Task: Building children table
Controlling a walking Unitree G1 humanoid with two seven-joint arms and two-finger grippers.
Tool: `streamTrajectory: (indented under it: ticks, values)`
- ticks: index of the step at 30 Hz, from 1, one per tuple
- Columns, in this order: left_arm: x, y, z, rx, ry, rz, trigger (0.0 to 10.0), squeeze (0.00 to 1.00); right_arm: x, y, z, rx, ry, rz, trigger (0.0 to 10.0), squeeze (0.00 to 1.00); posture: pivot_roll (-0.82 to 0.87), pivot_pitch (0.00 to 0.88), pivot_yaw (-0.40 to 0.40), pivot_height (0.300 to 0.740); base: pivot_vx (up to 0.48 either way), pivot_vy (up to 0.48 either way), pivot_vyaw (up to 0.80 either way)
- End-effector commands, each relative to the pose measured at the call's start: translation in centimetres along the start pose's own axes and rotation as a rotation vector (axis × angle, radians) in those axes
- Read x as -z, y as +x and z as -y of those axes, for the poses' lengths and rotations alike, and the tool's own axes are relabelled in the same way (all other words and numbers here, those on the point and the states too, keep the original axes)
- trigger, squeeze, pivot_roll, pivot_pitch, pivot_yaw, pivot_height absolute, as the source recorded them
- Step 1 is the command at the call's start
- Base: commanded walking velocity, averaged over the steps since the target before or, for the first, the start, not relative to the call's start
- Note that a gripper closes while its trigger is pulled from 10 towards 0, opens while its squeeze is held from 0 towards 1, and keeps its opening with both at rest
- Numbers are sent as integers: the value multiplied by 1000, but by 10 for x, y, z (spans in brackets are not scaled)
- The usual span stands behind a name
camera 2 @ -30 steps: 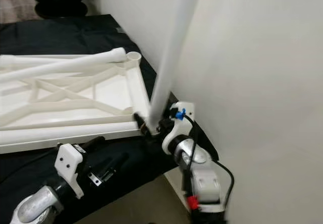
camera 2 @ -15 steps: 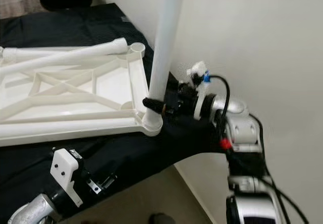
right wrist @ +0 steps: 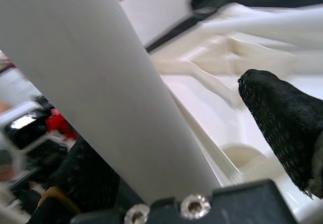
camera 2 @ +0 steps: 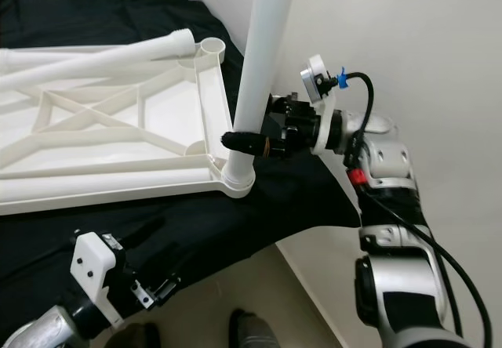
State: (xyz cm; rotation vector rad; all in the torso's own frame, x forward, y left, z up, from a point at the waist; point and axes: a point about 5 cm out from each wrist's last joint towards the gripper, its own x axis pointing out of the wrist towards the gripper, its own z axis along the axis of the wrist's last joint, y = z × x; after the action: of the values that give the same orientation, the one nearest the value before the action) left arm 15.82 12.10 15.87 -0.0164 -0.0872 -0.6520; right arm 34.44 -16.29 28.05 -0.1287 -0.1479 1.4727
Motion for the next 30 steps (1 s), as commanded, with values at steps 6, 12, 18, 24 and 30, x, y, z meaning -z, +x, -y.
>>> streamTrajectory:
  ticks: [6, 12, 18, 24, 30]
  values:
    - [-2, -6, 2, 8, -16, -31, 10000, 0, 3, 6, 1, -91, 6, 56, 2039, 0, 145, 324, -66, 740, 0, 0, 0]
    - [-3, -7, 2, 10, -17, -41, 10000, 0, -3, 6, 3, -109, 4, 90, 0, 0, 150, 325, -61, 740, 0, 0, 0]
    - [-2, -5, 0, 10, -17, -47, 10000, 0, -8, 5, 4, -120, -11, 88, 0, 0, 139, 313, -63, 740, 0, 0, 0]
    - [6, 4, -1, 7, -21, -42, 10000, 0, 6, -3, 12, 217, -115, -166, 0, 0, 72, 242, -139, 740, 0, 0, 0]
    - [30, 21, -9, -29, -15, -39, 10000, 0, 139, 3, -62, 1249, 207, -381, 0, 0, -41, 70, -165, 740, 0, 0, 0]
